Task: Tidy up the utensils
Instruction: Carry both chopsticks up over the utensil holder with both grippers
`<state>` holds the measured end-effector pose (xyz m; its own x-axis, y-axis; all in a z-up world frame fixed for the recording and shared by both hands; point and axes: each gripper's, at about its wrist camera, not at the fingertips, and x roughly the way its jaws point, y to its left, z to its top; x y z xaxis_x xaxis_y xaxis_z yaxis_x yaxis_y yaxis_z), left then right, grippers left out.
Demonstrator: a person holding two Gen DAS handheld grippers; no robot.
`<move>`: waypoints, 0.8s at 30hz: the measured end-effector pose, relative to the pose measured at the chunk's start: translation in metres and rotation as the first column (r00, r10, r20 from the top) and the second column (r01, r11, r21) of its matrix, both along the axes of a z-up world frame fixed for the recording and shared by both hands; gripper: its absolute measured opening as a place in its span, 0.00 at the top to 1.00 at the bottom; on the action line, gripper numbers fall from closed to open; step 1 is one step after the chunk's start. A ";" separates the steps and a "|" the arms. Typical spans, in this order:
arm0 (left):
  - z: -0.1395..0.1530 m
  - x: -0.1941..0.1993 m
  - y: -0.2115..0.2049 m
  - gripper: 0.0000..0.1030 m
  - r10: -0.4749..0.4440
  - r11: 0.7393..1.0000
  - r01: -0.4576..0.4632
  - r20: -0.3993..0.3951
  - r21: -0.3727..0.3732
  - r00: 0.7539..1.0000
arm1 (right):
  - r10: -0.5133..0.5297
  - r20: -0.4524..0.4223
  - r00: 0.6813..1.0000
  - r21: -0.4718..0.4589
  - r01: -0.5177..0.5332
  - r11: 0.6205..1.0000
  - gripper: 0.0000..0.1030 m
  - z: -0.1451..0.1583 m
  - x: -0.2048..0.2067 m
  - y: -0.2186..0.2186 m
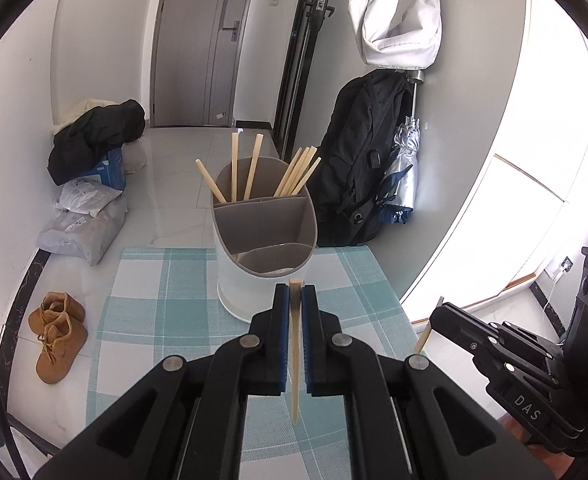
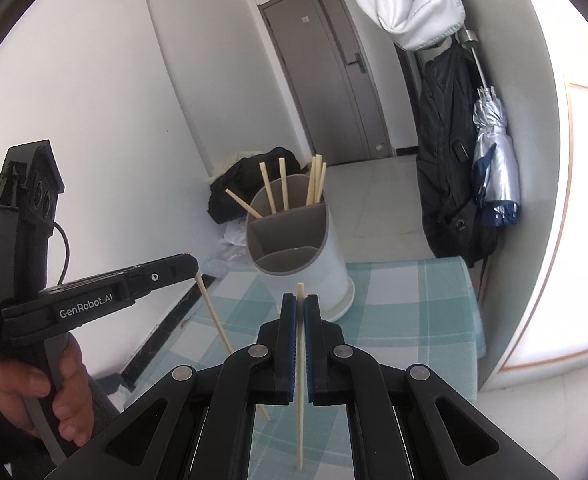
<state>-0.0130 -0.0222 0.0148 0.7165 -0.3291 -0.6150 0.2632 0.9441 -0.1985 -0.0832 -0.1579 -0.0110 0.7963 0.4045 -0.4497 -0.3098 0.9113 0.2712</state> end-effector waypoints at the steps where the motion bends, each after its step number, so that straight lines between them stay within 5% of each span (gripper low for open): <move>1: 0.001 -0.001 0.002 0.98 -0.005 1.000 0.005 -0.002 -0.002 1.000 | -0.004 0.004 1.000 -0.007 0.004 1.000 0.97 0.000 0.000 0.002; 24: 0.029 0.013 0.011 0.98 -0.077 0.997 0.077 -0.047 -0.004 0.996 | 0.010 0.012 1.000 0.009 -0.011 1.000 0.97 0.008 0.011 0.025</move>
<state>0.0001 -0.0116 0.0433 0.6596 -0.3831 -0.6467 0.3251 0.9211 -0.2141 -0.0718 -0.1327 -0.0028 0.7972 0.4171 -0.4365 -0.3225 0.9054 0.2761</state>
